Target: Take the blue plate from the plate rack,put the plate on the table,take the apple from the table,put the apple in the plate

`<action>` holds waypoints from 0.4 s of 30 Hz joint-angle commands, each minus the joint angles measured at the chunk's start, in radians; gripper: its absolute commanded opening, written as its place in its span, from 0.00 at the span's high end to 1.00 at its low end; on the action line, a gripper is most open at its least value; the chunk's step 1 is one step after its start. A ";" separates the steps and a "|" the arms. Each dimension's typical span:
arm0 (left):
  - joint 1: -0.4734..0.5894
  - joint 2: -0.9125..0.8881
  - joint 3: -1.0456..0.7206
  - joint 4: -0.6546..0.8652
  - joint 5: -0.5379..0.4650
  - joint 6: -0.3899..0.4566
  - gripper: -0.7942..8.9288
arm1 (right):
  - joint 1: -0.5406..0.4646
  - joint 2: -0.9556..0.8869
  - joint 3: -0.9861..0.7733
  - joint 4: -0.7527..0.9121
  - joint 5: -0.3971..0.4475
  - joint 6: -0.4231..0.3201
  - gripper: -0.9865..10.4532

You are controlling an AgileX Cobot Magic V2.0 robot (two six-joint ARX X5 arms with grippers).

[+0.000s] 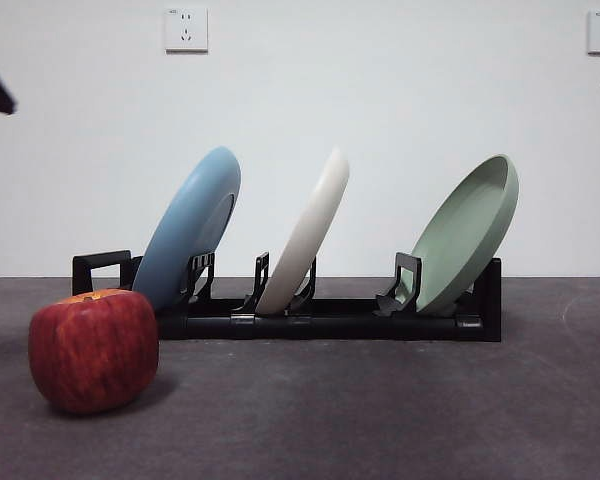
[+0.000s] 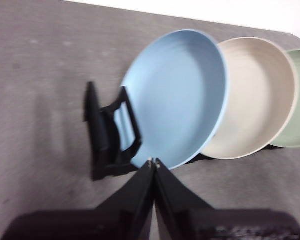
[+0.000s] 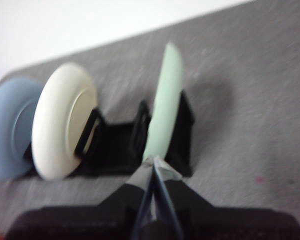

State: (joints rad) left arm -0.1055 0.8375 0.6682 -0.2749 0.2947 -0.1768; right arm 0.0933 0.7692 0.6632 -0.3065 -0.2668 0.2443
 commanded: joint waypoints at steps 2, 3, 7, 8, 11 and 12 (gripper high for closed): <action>0.000 0.124 0.098 -0.026 0.075 0.025 0.92 | 0.001 0.126 0.088 -0.047 -0.103 -0.079 0.91; -0.001 0.154 0.122 -0.034 0.087 0.025 0.91 | 0.001 0.154 0.105 -0.051 -0.124 -0.085 0.91; -0.021 0.254 0.192 -0.045 0.080 0.024 0.72 | 0.001 0.232 0.148 -0.055 -0.184 -0.108 0.80; -0.028 0.277 0.206 -0.048 0.077 0.024 0.67 | 0.001 0.248 0.155 -0.055 -0.184 -0.108 0.75; -0.068 0.374 0.277 -0.064 0.078 0.024 0.62 | 0.001 0.280 0.167 -0.054 -0.183 -0.109 0.66; -0.085 0.404 0.306 -0.071 0.078 0.024 0.62 | 0.001 0.281 0.167 -0.054 -0.179 -0.111 0.66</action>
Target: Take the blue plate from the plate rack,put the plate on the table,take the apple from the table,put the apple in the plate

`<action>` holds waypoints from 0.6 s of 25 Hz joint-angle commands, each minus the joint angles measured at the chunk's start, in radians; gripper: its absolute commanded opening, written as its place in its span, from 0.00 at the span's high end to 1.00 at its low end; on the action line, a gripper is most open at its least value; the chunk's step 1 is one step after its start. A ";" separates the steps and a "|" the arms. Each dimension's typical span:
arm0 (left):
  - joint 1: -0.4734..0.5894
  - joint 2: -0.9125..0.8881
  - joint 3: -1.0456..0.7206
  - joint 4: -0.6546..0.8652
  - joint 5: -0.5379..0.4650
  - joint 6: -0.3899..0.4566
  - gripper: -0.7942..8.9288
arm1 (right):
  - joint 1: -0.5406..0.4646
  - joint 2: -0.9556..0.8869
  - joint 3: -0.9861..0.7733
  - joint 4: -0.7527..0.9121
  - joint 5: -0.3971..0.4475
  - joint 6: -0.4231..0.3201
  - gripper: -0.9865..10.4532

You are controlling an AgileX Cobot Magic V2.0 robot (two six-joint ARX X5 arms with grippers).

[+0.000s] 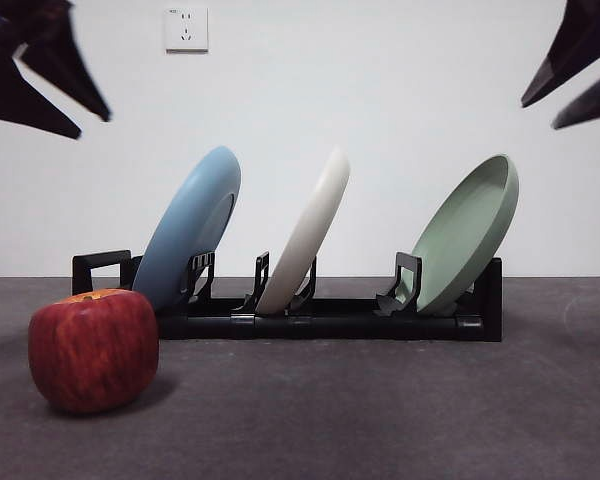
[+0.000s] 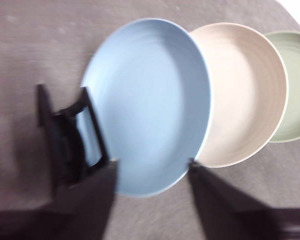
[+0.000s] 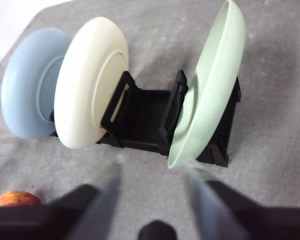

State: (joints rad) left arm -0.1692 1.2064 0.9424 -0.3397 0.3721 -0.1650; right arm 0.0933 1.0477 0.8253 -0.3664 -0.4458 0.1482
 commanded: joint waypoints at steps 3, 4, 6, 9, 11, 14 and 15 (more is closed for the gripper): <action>-0.073 0.126 0.140 -0.026 0.000 0.012 0.62 | 0.001 0.002 0.009 0.007 0.001 -0.020 0.66; -0.088 0.162 0.185 -0.045 0.000 0.013 0.62 | 0.001 0.002 0.011 0.007 0.001 -0.020 0.66; -0.111 0.236 0.276 -0.088 0.000 0.016 0.62 | 0.001 0.002 0.014 0.007 0.001 -0.020 0.66; -0.132 0.349 0.388 -0.145 0.001 0.034 0.62 | 0.001 0.002 0.014 0.006 0.001 -0.020 0.66; -0.142 0.412 0.431 -0.160 0.001 0.035 0.62 | 0.001 0.002 0.014 0.006 0.001 -0.020 0.66; -0.153 0.464 0.436 -0.151 -0.002 0.035 0.62 | 0.001 0.002 0.014 0.006 0.001 -0.019 0.66; -0.157 0.476 0.436 -0.152 -0.002 0.035 0.62 | 0.000 0.002 0.014 0.006 0.002 -0.020 0.66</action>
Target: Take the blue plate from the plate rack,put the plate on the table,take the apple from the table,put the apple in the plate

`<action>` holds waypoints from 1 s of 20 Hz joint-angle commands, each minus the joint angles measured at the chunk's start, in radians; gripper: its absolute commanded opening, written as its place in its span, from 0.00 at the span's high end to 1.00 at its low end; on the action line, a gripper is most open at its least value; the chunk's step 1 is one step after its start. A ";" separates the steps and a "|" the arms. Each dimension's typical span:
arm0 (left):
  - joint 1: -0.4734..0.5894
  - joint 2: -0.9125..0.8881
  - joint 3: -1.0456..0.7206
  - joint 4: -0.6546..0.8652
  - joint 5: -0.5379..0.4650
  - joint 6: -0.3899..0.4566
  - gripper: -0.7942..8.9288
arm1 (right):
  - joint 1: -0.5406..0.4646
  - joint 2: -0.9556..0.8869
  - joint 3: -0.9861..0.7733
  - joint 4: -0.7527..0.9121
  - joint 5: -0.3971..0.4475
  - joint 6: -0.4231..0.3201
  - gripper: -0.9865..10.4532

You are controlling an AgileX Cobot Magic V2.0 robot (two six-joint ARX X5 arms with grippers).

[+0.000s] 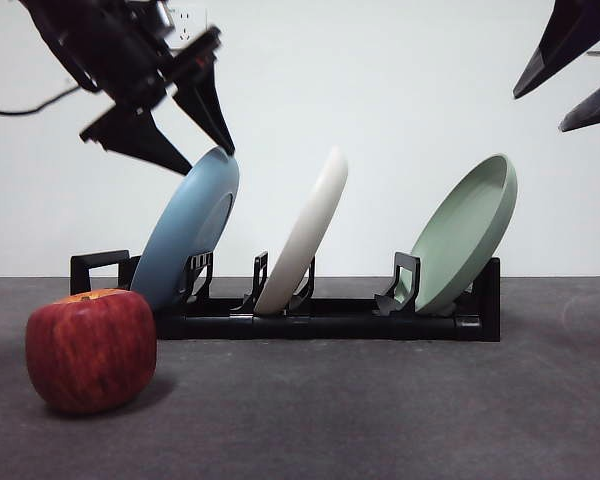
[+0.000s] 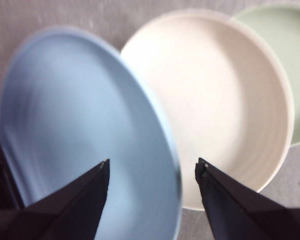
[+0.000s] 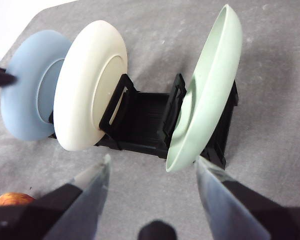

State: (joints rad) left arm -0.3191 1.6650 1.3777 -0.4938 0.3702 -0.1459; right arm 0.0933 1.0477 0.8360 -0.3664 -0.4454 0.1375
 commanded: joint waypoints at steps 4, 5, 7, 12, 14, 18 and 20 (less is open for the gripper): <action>-0.014 0.034 0.000 0.008 0.000 0.016 0.77 | 0.000 0.002 0.003 0.006 0.003 -0.009 0.66; -0.019 0.034 0.001 0.016 0.003 0.017 0.89 | 0.000 0.002 0.003 0.006 0.003 -0.009 0.66; -0.022 0.034 0.005 0.036 0.003 0.017 0.93 | 0.000 0.002 0.003 0.006 0.005 -0.009 0.67; -0.053 0.032 0.119 -0.032 0.009 0.025 0.93 | 0.000 0.002 0.003 0.006 0.006 -0.009 0.67; -0.076 0.031 0.216 -0.107 0.004 0.051 0.93 | 0.000 0.002 0.003 0.006 0.006 -0.009 0.67; -0.144 0.031 0.422 -0.294 0.004 0.153 0.93 | 0.000 0.002 0.003 0.006 0.006 -0.009 0.67; -0.188 0.012 0.475 -0.377 0.001 0.193 0.93 | 0.000 0.002 0.003 0.006 0.006 -0.009 0.67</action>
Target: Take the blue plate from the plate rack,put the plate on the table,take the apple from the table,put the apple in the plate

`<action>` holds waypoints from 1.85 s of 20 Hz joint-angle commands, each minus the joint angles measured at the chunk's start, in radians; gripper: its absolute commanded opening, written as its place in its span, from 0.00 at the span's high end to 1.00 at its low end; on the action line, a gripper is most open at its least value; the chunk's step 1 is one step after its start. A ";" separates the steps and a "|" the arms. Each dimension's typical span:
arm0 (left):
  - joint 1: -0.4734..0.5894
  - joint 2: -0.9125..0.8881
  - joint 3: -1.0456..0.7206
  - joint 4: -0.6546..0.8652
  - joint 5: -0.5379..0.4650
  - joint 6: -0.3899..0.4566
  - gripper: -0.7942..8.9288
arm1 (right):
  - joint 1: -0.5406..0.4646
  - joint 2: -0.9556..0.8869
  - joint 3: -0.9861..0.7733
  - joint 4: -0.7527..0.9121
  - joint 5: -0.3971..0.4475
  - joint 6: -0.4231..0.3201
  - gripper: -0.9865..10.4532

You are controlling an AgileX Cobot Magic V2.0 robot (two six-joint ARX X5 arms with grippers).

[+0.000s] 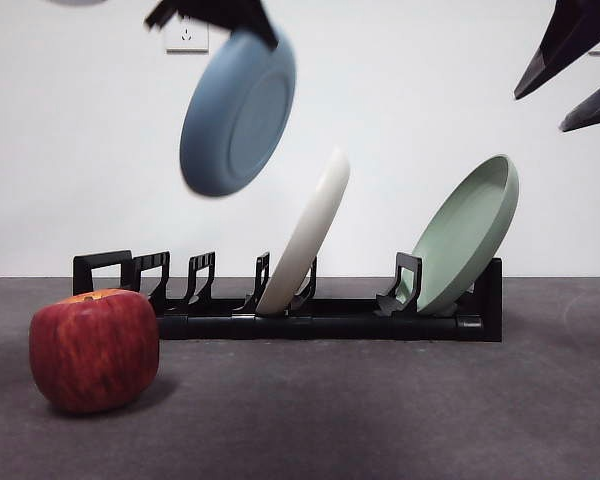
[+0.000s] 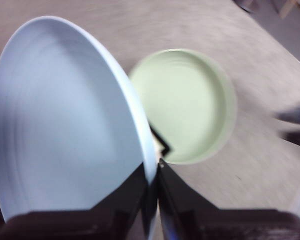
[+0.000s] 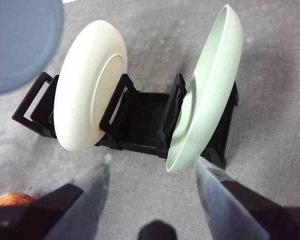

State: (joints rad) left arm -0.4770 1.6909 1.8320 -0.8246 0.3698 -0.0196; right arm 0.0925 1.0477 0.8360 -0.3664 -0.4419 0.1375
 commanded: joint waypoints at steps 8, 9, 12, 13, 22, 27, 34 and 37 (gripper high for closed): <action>-0.330 -0.108 0.018 -0.359 -0.287 0.159 0.93 | -0.039 -0.006 0.008 0.005 0.003 -0.007 0.67; -0.389 -0.108 0.004 -0.370 -0.332 0.153 0.93 | -0.052 -0.010 0.013 -0.005 0.003 -0.007 0.67; -0.576 -0.108 -0.071 -0.327 -0.439 0.105 0.93 | -0.102 -0.020 0.045 -0.040 0.003 -0.007 0.67; -0.635 -0.108 -0.103 -0.301 -0.486 0.079 0.93 | -0.121 -0.024 0.052 -0.043 0.003 -0.007 0.67; -0.835 -0.086 -0.550 0.173 -0.710 -0.023 0.93 | -0.180 -0.087 0.071 -0.067 0.002 -0.007 0.67; -0.789 -0.031 -0.649 0.249 -0.706 -0.021 0.93 | -0.180 -0.091 0.071 -0.101 0.002 -0.004 0.67; -0.771 0.090 -0.649 0.270 -0.673 -0.004 0.93 | -0.180 -0.093 0.071 -0.149 -0.005 -0.004 0.67; -0.772 0.094 -0.649 0.271 -0.633 -0.006 0.91 | -0.180 -0.093 0.071 -0.170 -0.005 -0.004 0.67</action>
State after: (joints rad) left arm -1.2503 1.7737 1.1892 -0.5579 -0.2939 -0.0189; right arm -0.0868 0.9577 0.9051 -0.5385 -0.4446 0.1379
